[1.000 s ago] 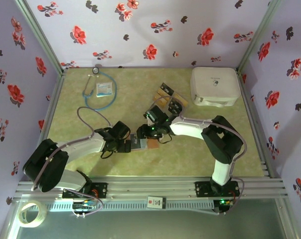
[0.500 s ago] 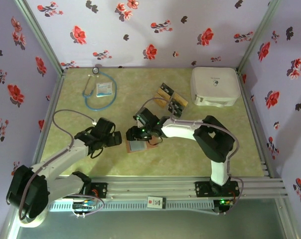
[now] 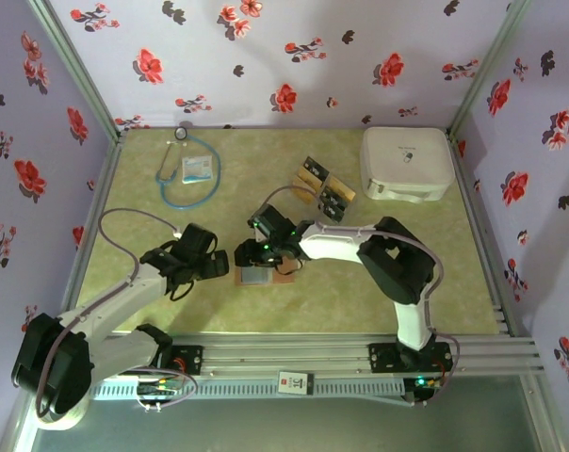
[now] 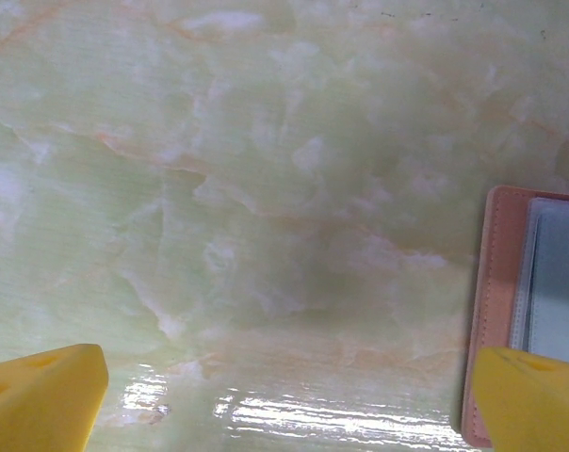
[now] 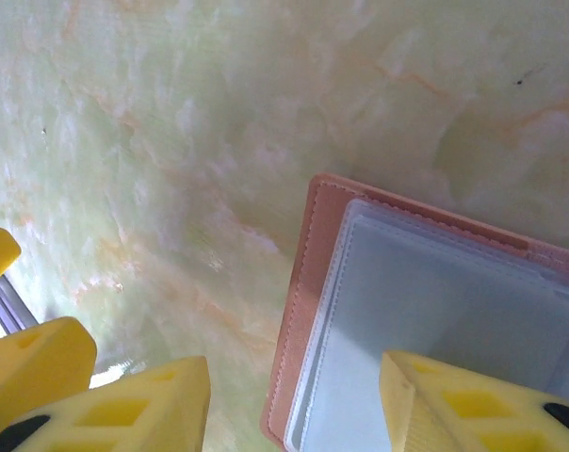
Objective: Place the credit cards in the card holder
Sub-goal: Flip over the card slot in the card holder, then move the card holder to the center of the table.
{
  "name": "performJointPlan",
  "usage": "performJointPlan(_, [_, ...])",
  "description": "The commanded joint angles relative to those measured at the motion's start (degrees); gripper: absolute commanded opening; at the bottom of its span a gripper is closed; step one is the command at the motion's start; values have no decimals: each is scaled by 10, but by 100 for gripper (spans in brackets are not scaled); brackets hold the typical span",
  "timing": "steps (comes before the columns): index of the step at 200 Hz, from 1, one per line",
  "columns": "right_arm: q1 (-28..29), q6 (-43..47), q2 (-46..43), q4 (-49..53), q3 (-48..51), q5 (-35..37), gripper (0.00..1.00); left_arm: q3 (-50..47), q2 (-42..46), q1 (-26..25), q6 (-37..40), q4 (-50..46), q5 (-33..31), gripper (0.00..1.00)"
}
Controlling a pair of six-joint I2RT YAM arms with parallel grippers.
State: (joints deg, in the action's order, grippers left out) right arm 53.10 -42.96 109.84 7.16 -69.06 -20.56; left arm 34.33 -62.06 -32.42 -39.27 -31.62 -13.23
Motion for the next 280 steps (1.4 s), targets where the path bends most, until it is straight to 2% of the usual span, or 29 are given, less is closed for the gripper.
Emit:
performJointPlan(1, [-24,42,-79,61,3,46,51,-1,-10,5,9,-4,10,100])
performJointPlan(55, [-93,107,-186,159,92,170,53,15,-35,3,20,6,30,100])
performJointPlan(112, [-108,97,-188,123,162,154,54,34,-73,-14,18,19,37,100])
performJointPlan(134, [-107,93,-173,107,173,149,51,40,-89,-26,15,23,36,100])
performJointPlan(146, [-107,93,-169,100,178,147,45,43,-98,-33,12,24,36,100])
performJointPlan(161, [-111,92,-168,95,183,144,33,49,-109,-42,9,27,36,100])
performJointPlan(179, [-121,93,-175,93,189,142,12,53,-121,-53,5,33,34,100])
performJointPlan(197, [-134,97,-191,94,200,144,0,58,-133,-62,2,36,33,100])
performJointPlan(233, [-158,102,-223,102,223,144,0,67,-154,-76,-1,46,32,100])
performJointPlan(238, [-160,103,-225,103,225,142,3,68,-156,-77,-1,48,32,100])
performJointPlan(258, [-162,107,-241,121,220,138,32,73,-166,-81,0,50,31,100])
performJointPlan(280, [-165,126,-278,166,185,160,48,75,-169,-82,1,50,30,100])
